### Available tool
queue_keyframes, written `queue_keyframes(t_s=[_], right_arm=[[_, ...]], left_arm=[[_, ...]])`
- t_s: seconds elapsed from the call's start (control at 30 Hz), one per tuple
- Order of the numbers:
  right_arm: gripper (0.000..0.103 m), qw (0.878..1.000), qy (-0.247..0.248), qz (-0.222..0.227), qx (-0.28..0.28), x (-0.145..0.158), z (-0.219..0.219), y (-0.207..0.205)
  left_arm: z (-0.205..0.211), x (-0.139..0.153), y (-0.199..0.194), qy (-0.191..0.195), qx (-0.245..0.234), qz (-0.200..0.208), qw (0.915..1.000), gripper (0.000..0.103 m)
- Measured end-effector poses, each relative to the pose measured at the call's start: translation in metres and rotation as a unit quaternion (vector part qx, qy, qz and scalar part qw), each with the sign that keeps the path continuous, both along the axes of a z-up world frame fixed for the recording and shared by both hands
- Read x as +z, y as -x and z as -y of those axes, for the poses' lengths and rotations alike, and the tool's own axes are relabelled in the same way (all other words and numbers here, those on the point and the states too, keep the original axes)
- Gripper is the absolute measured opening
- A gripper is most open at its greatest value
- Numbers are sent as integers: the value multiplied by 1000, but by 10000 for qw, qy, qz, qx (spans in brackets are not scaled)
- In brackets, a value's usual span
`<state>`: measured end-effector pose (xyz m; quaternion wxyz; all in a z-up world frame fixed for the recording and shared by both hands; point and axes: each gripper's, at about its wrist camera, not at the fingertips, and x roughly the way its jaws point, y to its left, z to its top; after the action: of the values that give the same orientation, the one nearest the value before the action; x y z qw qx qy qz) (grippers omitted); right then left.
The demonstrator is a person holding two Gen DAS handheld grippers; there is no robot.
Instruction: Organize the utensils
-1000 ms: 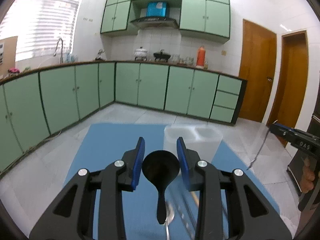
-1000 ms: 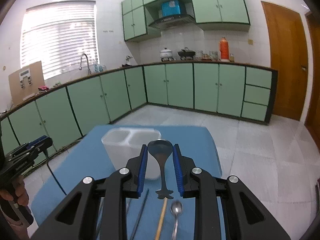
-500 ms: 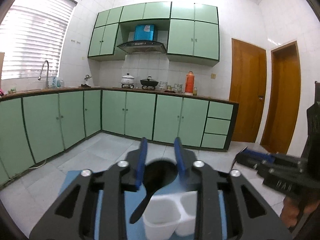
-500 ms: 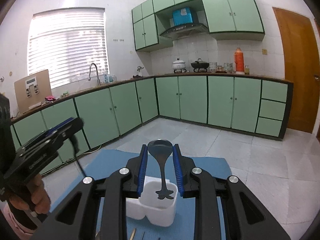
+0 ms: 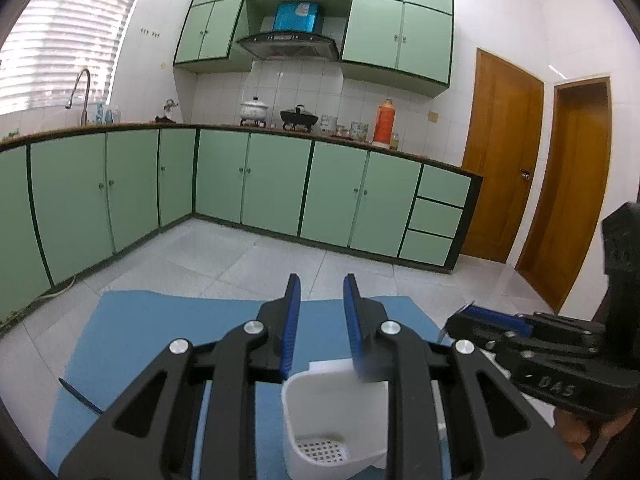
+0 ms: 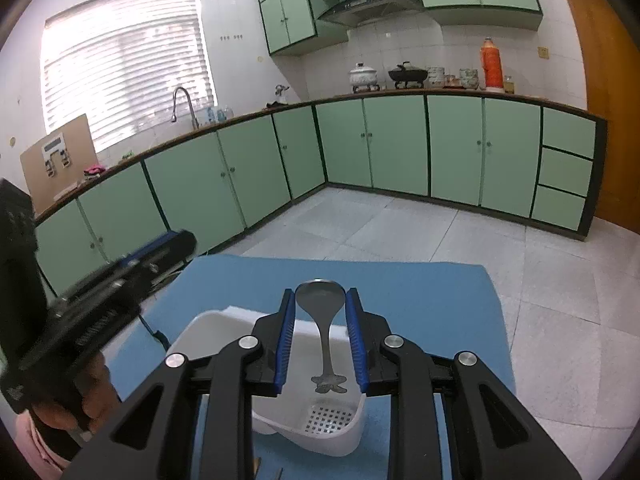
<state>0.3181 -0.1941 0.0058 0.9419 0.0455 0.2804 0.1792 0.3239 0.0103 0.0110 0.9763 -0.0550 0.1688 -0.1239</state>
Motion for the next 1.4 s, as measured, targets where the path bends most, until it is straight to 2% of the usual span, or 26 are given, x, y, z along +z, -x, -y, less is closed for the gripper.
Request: queue_keyframes(t_s=[0.07,0.13,0.2,0.4,0.5,0.63,0.73,0.87,0.97,1.17,1.4], right_arm=[[26,10000,46,-41,-10,-2,-2,-1],[39,10000,45,-11,-24,-3,-2,0],[46,9999,52,61,-80,-2,-2,4],[48,9997,9,134,-201,4,1,18],[48,9995,-32,93,-284,3,0,30],[48,9992,-82,-1,-384,-3,-3,45],[48,9990,-7,-60,-448,-9,-7,59],[48,9988,-49,-157,-453,-16,-11,72],[48,9987,0,-163,-492,-22,-14,85],[48,9983,62,-292,-492,-37,-14,97],[48,9980,-15,-426,-462,-49,-10,90]], left_arm=[[-4,2,4,-24,0,28,10000,33],[-8,4,7,-25,18,36,10000,41],[-14,6,10,-23,60,2,10000,47],[-40,5,25,-74,263,-173,9995,56],[-63,-1,29,-53,471,-447,9979,58],[-99,-19,32,-5,863,-981,9914,59],[-125,-42,30,-120,1233,-1513,9807,61],[-145,-71,21,-61,1432,-2109,9669,62],[-146,-87,10,-164,1463,-2388,9598,63],[-146,-100,-15,-296,1636,-2633,9503,65],[-147,-105,-40,-488,1809,-2754,9429,65]])
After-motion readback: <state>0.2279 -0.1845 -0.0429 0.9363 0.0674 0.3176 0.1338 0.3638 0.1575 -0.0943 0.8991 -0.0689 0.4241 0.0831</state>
